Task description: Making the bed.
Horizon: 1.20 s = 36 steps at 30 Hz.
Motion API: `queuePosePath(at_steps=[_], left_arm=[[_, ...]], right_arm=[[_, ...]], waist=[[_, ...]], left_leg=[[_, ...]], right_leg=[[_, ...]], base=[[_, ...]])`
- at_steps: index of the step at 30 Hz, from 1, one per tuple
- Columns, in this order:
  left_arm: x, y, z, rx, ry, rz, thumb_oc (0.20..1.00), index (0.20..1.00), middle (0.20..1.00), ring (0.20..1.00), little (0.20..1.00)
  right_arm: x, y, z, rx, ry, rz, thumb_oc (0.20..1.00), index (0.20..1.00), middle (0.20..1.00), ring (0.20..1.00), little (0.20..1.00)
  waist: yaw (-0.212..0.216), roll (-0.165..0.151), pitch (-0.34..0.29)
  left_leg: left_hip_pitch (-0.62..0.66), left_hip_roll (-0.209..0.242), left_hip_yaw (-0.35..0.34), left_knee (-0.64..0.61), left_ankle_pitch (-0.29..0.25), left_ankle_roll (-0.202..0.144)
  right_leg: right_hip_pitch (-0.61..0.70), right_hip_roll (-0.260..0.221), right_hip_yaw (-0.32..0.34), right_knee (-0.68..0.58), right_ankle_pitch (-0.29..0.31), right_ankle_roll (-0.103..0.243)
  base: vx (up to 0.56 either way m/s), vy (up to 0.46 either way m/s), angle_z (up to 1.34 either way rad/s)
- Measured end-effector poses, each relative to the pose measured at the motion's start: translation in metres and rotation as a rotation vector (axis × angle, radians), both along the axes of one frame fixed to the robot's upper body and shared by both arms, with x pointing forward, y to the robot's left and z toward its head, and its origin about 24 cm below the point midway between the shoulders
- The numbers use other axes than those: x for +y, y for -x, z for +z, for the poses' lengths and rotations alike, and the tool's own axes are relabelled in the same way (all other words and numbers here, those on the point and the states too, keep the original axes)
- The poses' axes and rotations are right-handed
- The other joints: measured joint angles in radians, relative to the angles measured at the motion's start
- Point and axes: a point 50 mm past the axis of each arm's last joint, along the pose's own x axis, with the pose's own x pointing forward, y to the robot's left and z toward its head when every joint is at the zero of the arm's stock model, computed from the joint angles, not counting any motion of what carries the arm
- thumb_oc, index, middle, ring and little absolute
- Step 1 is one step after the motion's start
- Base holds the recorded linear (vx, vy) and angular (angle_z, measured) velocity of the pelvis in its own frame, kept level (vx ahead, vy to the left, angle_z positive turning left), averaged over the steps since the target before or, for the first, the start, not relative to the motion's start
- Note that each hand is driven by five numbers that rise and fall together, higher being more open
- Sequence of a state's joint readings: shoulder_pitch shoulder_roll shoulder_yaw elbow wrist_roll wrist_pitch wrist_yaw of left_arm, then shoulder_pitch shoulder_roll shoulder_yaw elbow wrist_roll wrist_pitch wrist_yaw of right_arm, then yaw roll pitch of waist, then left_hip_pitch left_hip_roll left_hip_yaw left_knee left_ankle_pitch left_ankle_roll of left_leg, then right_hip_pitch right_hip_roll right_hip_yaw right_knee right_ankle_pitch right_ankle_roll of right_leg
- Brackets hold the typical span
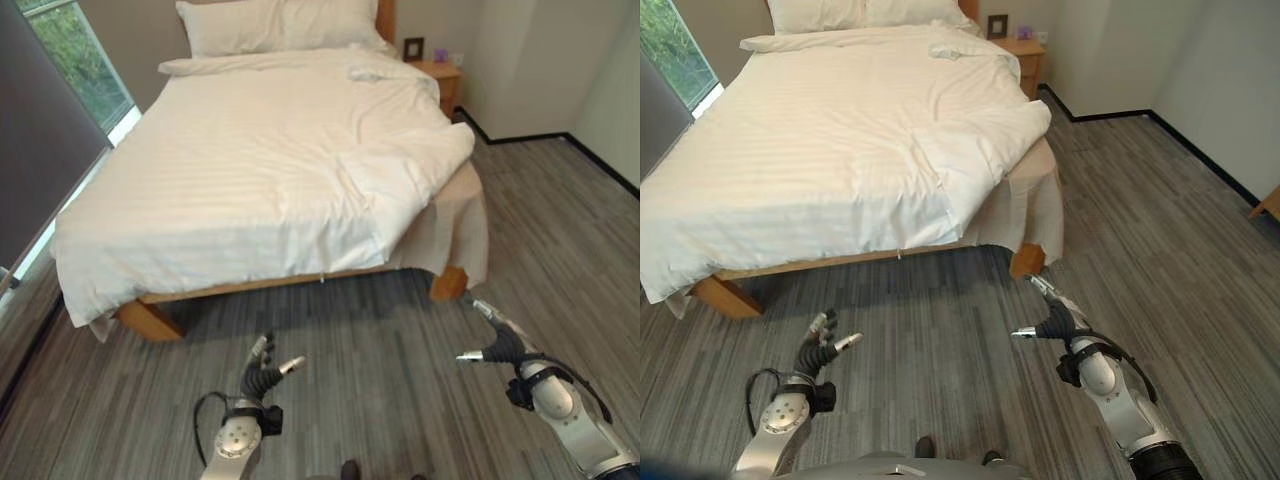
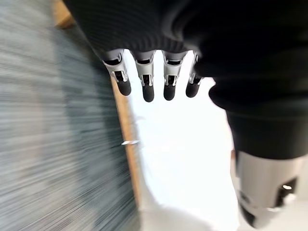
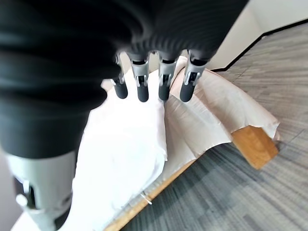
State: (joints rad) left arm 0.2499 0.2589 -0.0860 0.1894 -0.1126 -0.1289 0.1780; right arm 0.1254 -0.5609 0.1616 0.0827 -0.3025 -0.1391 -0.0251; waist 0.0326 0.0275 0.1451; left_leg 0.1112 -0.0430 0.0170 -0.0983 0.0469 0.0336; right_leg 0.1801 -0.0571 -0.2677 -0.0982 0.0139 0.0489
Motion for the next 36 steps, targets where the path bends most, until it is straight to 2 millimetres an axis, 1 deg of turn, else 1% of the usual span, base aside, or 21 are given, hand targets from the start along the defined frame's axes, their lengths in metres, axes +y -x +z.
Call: queuePosePath(at_steps=[7,8,9,11,13,15,18,19,21,22,24,25,26,27,29,30,31,32,34,35,36], left_arm=[[0.002,0.009,0.004,0.002,0.015,-0.027,1.000,1.000,1.000,1.000,1.000],[0.001,0.009,0.003,0.005,0.018,-0.032,1.000,1.000,1.000,1.000,1.000],[0.001,0.008,0.004,0.001,0.018,-0.037,1.000,1.000,1.000,1.000,1.000],[0.004,0.007,0.005,-0.001,0.008,-0.046,1.000,1.000,1.000,1.000,1.000],[0.005,0.008,0.002,0.015,0.006,-0.045,1.000,1.000,1.000,1.000,1.000],[0.006,0.009,0.001,0.023,0.030,-0.035,1.000,1.000,1.000,1.000,1.000],[0.009,0.006,0.002,0.024,0.019,-0.048,1.000,1.000,1.000,1.000,1.000],[0.008,0.005,0.001,0.031,0.024,-0.041,1.000,1.000,1.000,1.000,1.000],[0.008,0.007,0.001,0.031,0.027,-0.038,1.000,1.000,1.000,1.000,1.000],[0.008,0.011,0.000,0.037,0.031,-0.036,1.000,1.000,1.000,1.000,1.000],[0.002,0.005,0.002,0.022,0.039,-0.059,1.000,1.000,1.000,1.000,1.000],[-0.002,0.006,0.000,0.033,0.044,-0.072,1.000,1.000,1.000,1.000,1.000],[-0.008,0.007,-0.004,0.050,0.060,-0.091,1.000,1.000,1.000,1.000,1.000],[-0.011,0.006,-0.003,0.048,0.064,-0.104,1.000,1.000,1.000,1.000,1.000],[-0.014,0.002,0.000,0.028,0.068,-0.115,1.000,1.000,1.000,1.000,1.000],[-0.017,-0.004,0.004,0.006,0.076,-0.118,1.000,1.000,1.000,1.000,1.000],[-0.019,-0.006,0.004,-0.002,0.083,-0.118,1.000,1.000,1.000,1.000,1.000],[-0.020,-0.008,0.005,-0.007,0.089,-0.118,1.000,1.000,1.000,1.000,1.000],[-0.022,-0.009,0.005,-0.009,0.094,-0.117,1.000,1.000,1.000,1.000,1.000],[-0.023,-0.012,0.003,-0.005,0.100,-0.110,1.000,1.000,1.000,1.000,1.000],[-0.024,-0.013,0.004,-0.009,0.101,-0.111,1.000,1.000,1.000,1.000,1.000]], right_arm=[[-0.001,0.009,-0.002,0.015,-0.082,-0.040,1.000,1.000,1.000,1.000,1.000],[-0.001,0.008,-0.001,0.006,-0.088,-0.042,1.000,1.000,1.000,1.000,1.000],[0.000,0.005,0.001,-0.002,-0.088,-0.038,1.000,1.000,1.000,1.000,1.000],[0.000,0.005,0.001,-0.003,-0.086,-0.037,1.000,1.000,1.000,1.000,1.000],[0.000,0.006,0.000,0.000,-0.083,-0.038,1.000,1.000,1.000,1.000,1.000],[0.000,0.007,0.002,-0.008,-0.083,-0.037,1.000,1.000,1.000,1.000,1.000],[0.000,0.011,-0.001,0.000,-0.085,-0.044,1.000,1.000,1.000,1.000,1.000],[0.000,0.010,-0.002,0.002,-0.079,-0.045,1.000,1.000,1.000,1.000,1.000],[0.003,0.010,-0.002,0.000,-0.080,-0.036,1.000,1.000,1.000,1.000,1.000],[0.001,0.008,0.001,-0.021,-0.078,-0.040,1.000,1.000,1.000,1.000,1.000],[-0.004,0.011,0.002,-0.027,-0.078,-0.064,1.000,1.000,1.000,1.000,1.000],[-0.006,0.011,0.004,-0.033,-0.071,-0.063,1.000,1.000,1.000,1.000,1.000],[-0.007,0.010,0.008,-0.051,-0.068,-0.065,1.000,1.000,1.000,1.000,1.000],[-0.006,0.010,0.009,-0.055,-0.068,-0.065,1.000,1.000,1.000,1.000,1.000],[-0.005,0.007,0.012,-0.071,-0.071,-0.060,1.000,1.000,1.000,1.000,1.000],[-0.003,0.003,0.013,-0.072,-0.073,-0.060,1.000,1.000,1.000,1.000,1.000],[-0.002,-0.001,0.015,-0.081,-0.065,-0.049,1.000,1.000,1.000,1.000,1.000],[-0.002,-0.004,0.018,-0.092,-0.062,-0.042,1.000,1.000,1.000,1.000,1.000],[0.000,-0.008,0.022,-0.107,-0.056,-0.032,1.000,1.000,1.000,1.000,1.000],[-0.001,-0.007,0.016,-0.085,-0.035,-0.033,1.000,1.000,1.000,1.000,1.000],[-0.002,-0.007,0.014,-0.076,-0.031,-0.036,1.000,1.000,1.000,1.000,1.000]], waist=[[0.001,-0.009,0.019],[-0.001,-0.005,0.031],[0.001,0.018,0.044],[0.009,0.015,0.081],[0.005,0.009,0.084],[0.005,0.005,0.090],[-0.006,-0.016,0.093],[-0.003,-0.021,0.097],[0.005,-0.029,0.096],[0.023,-0.041,0.114],[0.065,-0.080,0.136],[0.080,-0.088,0.139],[0.077,-0.073,0.140],[0.073,-0.082,0.145],[0.059,-0.064,0.141],[0.062,-0.066,0.142],[0.064,-0.064,0.144],[0.070,-0.053,0.147],[0.078,-0.017,0.140],[0.071,-0.016,0.137],[0.081,-0.008,0.127]], left_leg=[[-0.006,0.002,0.021,0.002,-0.003,-0.002],[-0.021,0.012,0.028,0.005,-0.004,0.007],[-0.022,0.024,0.039,0.005,0.000,0.010],[-0.022,0.036,0.082,0.004,0.004,0.021],[-0.038,0.034,0.090,0.003,0.004,0.022],[-0.067,0.052,0.086,0.016,0.003,0.019],[-0.095,0.061,0.047,0.031,0.005,0.008],[-0.076,0.078,0.048,0.030,0.007,-0.022],[-0.084,0.111,0.056,0.092,-0.026,-0.072],[-0.156,0.149,0.031,0.301,-0.056,-0.094],[-0.332,0.158,-0.023,0.644,-0.009,-0.112],[-0.360,0.157,-0.043,0.720,-0.013,-0.114],[-0.387,0.160,-0.057,0.766,-0.024,-0.122],[-0.379,0.155,-0.056,0.744,-0.026,-0.126],[-0.391,0.125,-0.035,0.704,-0.043,-0.147],[-0.355,0.095,0.031,0.465,-0.047,-0.150],[-0.324,0.077,0.067,0.295,-0.031,-0.131],[-0.312,0.070,0.078,0.196,-0.013,-0.112],[-0.300,0.068,0.120,0.108,-0.001,-0.100],[-0.301,0.075,0.194,0.039,0.023,-0.091],[-0.311,0.078,0.200,0.030,0.026,-0.089]], right_leg=[[-0.041,0.000,0.026,0.037,-0.006,0.009],[-0.108,-0.006,0.039,0.139,-0.030,0.027],[-0.144,-0.008,0.049,0.211,-0.052,0.046],[-0.250,-0.037,0.032,0.394,-0.094,0.105],[-0.301,-0.091,0.015,0.450,-0.103,0.104],[-0.319,-0.141,-0.022,0.349,-0.099,0.107],[-0.266,-0.124,0.049,0.196,-0.095,0.104],[-0.235,-0.104,0.034,0.162,-0.041,0.080],[-0.220,-0.082,0.046,0.152,-0.050,0.050],[-0.190,-0.034,0.033,0.141,-0.048,0.010],[-0.158,-0.027,0.019,0.095,-0.022,-0.037],[-0.146,-0.027,0.005,0.081,0.018,-0.057],[-0.108,0.003,0.000,0.060,0.003,-0.077],[-0.105,0.008,-0.003,0.054,0.003,-0.084],[-0.091,0.029,0.016,0.047,-0.011,-0.086],[-0.090,0.031,0.035,0.016,-0.009,-0.078],[-0.092,0.039,0.038,0.004,0.006,-0.059],[-0.088,0.054,0.044,-0.001,0.008,-0.062],[-0.067,0.088,0.058,-0.008,-0.025,-0.062],[-0.034,0.106,0.026,-0.007,-0.048,-0.065],[-0.022,0.115,0.021,-0.008,-0.061,-0.076]], base=[[-0.06,0.041,-0.11],[-0.05,0.075,-0.33],[-0.02,0.051,-0.35],[0.05,-0.021,-0.45],[0.20,-0.172,-0.27],[0.25,-0.210,-0.04],[0.19,-0.200,0.36],[0.19,-0.294,0.20],[0.12,-0.333,-0.05],[0.06,-0.271,-0.20],[0.13,-0.126,-0.35],[0.16,-0.073,-0.40],[0.27,-0.016,-0.30],[0.28,0.026,-0.21],[0.42,0.078,-0.09],[0.29,0.072,-0.08],[0.59,0.135,-0.20],[0.49,0.105,-0.33],[0.50,0.105,-0.09],[0.68,0.156,0.20],[0.65,0.165,0.22]])
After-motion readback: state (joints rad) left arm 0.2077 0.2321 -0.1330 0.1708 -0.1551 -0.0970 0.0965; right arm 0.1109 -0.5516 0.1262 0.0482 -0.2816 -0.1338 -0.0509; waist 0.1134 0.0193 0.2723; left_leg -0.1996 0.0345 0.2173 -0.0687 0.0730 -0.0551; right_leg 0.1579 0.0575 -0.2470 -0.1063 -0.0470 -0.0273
